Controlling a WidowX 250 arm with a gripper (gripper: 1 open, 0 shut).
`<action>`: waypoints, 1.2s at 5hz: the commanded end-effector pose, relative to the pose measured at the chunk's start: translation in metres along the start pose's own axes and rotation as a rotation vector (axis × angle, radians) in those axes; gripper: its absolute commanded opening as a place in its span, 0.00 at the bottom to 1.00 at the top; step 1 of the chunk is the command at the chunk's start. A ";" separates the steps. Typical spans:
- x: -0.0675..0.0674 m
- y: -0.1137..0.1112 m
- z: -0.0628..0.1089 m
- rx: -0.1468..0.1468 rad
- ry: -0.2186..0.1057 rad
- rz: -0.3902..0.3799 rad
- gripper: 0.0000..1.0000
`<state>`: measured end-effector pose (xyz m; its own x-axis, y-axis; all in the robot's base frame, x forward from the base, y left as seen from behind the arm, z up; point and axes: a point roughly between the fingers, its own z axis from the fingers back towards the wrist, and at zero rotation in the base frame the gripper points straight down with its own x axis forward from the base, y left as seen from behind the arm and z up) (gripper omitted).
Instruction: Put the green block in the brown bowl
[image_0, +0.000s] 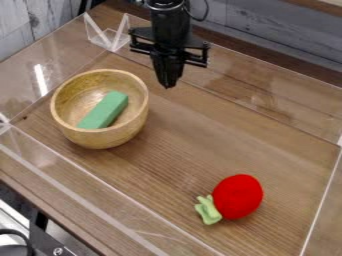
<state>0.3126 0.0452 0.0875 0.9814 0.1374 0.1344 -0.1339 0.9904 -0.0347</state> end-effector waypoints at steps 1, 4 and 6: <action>0.011 0.007 0.012 -0.006 -0.033 -0.051 0.00; 0.008 -0.003 0.011 -0.014 -0.021 0.016 1.00; 0.001 -0.015 0.024 -0.039 -0.033 0.060 1.00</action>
<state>0.3097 0.0322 0.0947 0.9733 0.2031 0.1069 -0.1955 0.9776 -0.0776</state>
